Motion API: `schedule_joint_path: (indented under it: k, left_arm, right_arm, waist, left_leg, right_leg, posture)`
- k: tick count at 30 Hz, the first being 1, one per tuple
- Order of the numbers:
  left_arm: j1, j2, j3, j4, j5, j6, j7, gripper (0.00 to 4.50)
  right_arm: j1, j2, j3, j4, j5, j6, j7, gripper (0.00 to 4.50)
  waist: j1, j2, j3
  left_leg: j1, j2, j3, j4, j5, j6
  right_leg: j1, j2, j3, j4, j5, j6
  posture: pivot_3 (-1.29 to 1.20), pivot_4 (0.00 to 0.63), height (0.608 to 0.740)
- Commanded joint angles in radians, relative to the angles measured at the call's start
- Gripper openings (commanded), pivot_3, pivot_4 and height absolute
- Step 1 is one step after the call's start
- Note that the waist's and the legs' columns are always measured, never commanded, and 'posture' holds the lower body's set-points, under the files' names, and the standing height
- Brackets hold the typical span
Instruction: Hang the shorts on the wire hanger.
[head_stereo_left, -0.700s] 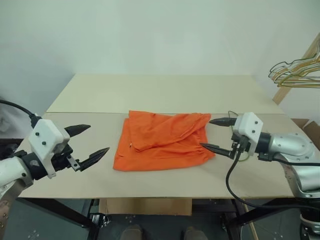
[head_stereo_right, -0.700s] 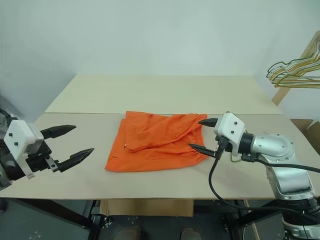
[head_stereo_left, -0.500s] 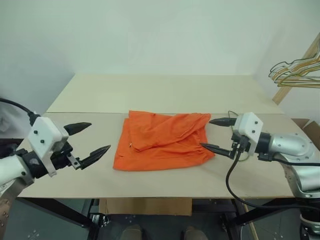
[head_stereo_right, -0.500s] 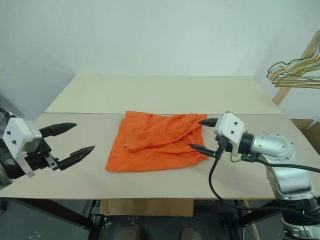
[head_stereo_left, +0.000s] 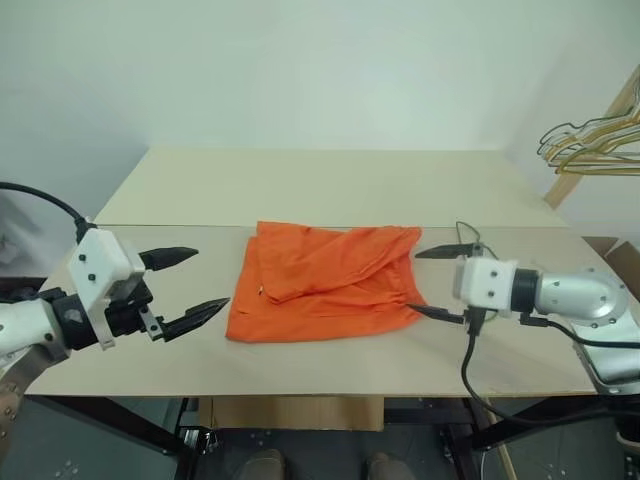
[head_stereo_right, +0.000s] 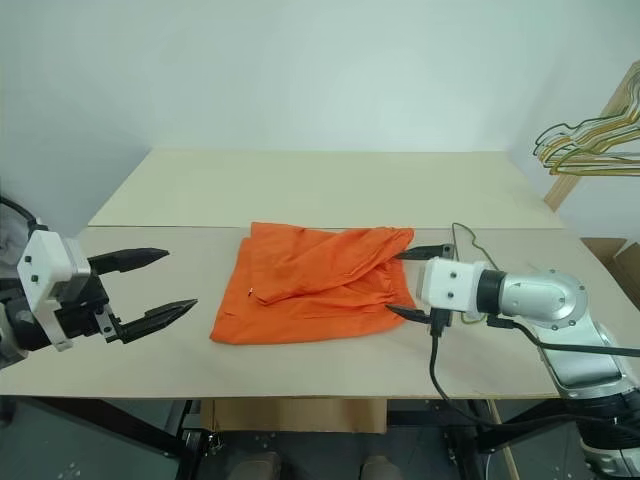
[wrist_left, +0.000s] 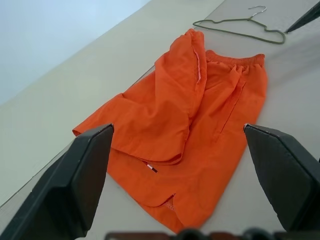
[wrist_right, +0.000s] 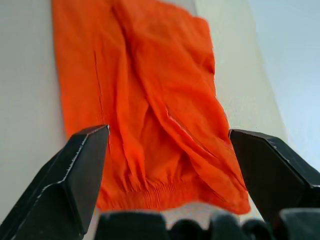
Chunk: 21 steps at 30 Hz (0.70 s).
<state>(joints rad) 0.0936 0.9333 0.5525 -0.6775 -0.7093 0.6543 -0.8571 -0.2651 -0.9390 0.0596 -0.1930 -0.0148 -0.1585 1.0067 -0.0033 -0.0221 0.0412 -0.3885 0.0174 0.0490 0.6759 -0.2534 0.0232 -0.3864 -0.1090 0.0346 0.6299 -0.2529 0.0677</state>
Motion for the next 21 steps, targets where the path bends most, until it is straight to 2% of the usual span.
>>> schedule_joint_path:
  k: [1,8,14,16,21]
  left_arm:
    - [-0.02,0.015,-0.002,0.0,-0.013,-0.012,-0.012,4.5]
    - [-0.033,0.013,-0.016,0.003,-0.012,-0.011,-0.01,4.5]
    - [-0.032,-0.002,-0.035,-0.012,-0.009,-0.016,0.006,4.5]
    - [-0.031,-0.004,-0.036,-0.013,-0.009,-0.019,0.008,4.5]
    - [-0.026,-0.007,-0.035,-0.011,-0.003,-0.024,0.014,4.5]
  right_arm:
    - [-0.047,-0.026,0.056,0.085,-0.154,-0.162,-0.035,4.45]
    - [-0.083,0.004,0.148,0.171,-0.27,-0.275,-0.065,4.45]
    - [-0.151,0.096,0.258,0.318,-0.491,-0.266,-0.182,4.45]
    - [-0.173,0.112,0.28,0.371,-0.559,-0.267,-0.24,4.09]
    - [-0.196,0.125,0.294,0.423,-0.59,-0.289,-0.286,2.62]
  waist:
    - [-0.01,0.0,0.0]
    - [-0.023,0.0,0.001]
    - [-0.027,0.0,0.001]
    - [-0.03,0.0,0.001]
    - [-0.034,0.0,0.001]
  left_leg:
    - [0.0,0.0,0.0,0.0,0.0,0.0]
    - [0.0,0.0,0.0,0.0,0.0,0.0]
    - [0.001,0.0,0.0,0.0,0.0,0.0]
    - [0.001,0.0,0.0,0.0,0.0,0.0]
    - [0.001,0.0,0.0,0.0,0.0,0.0]
  right_leg:
    - [0.0,0.0,0.0,0.0,0.0,0.0]
    - [0.0,0.0,0.001,0.0,0.0,0.0]
    - [0.0,0.0,0.001,0.001,0.0,-0.001]
    - [0.0,0.0,0.001,0.001,0.0,-0.001]
    - [0.0,0.0,0.001,0.001,0.0,-0.001]
  posture:
    - [-0.01,0.02,0.74]
    - [-0.01,0.024,0.74]
    - [-0.01,0.022,0.74]
    - [-0.01,0.021,0.74]
    - [0.0,0.02,0.74]
